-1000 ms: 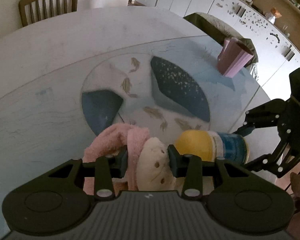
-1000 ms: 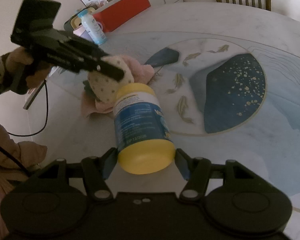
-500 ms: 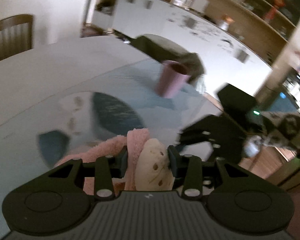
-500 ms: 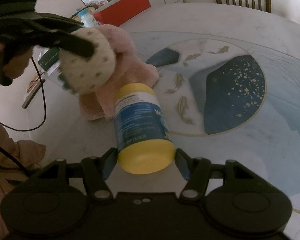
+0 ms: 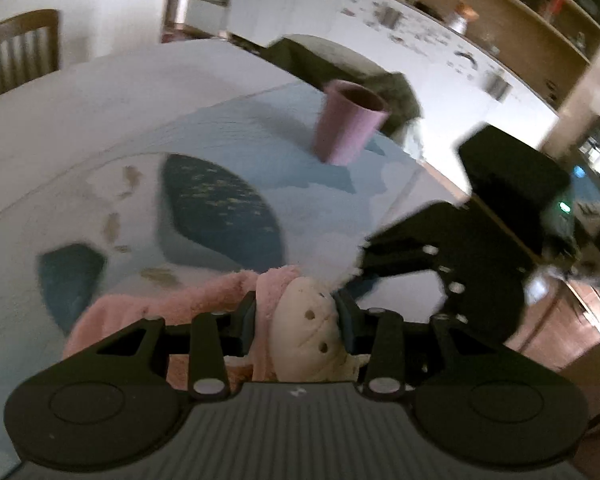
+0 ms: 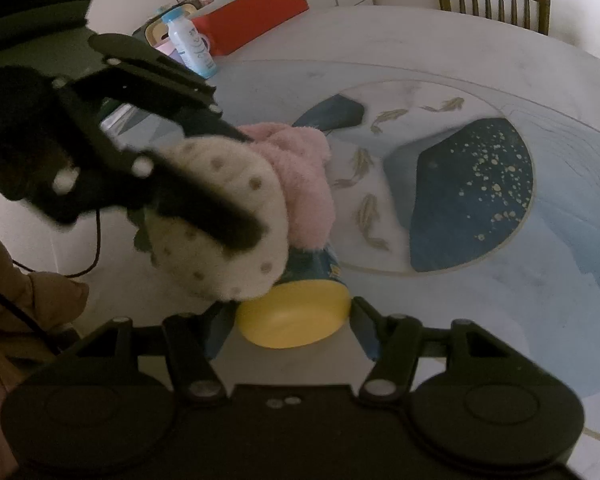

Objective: Clean container

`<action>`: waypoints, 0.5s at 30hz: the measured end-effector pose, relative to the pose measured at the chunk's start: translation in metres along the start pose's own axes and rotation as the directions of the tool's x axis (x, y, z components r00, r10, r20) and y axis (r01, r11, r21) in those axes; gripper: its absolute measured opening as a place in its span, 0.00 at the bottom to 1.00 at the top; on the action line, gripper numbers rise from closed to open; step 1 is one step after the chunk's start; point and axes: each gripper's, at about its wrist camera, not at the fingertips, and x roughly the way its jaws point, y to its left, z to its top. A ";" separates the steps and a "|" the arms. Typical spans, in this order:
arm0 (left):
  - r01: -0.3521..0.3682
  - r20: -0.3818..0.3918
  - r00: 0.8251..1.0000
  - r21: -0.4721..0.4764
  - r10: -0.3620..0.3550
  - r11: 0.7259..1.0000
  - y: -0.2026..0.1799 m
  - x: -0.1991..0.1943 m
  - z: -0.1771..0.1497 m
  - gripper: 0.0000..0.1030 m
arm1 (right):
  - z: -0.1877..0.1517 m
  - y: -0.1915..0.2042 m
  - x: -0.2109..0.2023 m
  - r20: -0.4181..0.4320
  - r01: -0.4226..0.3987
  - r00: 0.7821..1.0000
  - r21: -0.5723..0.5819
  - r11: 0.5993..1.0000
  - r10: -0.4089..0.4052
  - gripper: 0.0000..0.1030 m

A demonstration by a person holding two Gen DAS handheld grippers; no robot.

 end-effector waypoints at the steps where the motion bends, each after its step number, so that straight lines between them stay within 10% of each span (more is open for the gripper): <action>1: -0.014 0.007 1.000 -0.024 0.014 1.000 0.008 -0.003 0.000 0.39 | 0.000 0.000 0.000 0.001 0.000 1.000 0.001 1.000 0.000 0.60; 15: -0.145 0.033 0.987 -0.237 0.157 0.961 0.075 -0.010 -0.017 0.37 | -0.001 0.000 0.000 -0.001 0.000 1.000 -0.006 1.000 0.000 0.60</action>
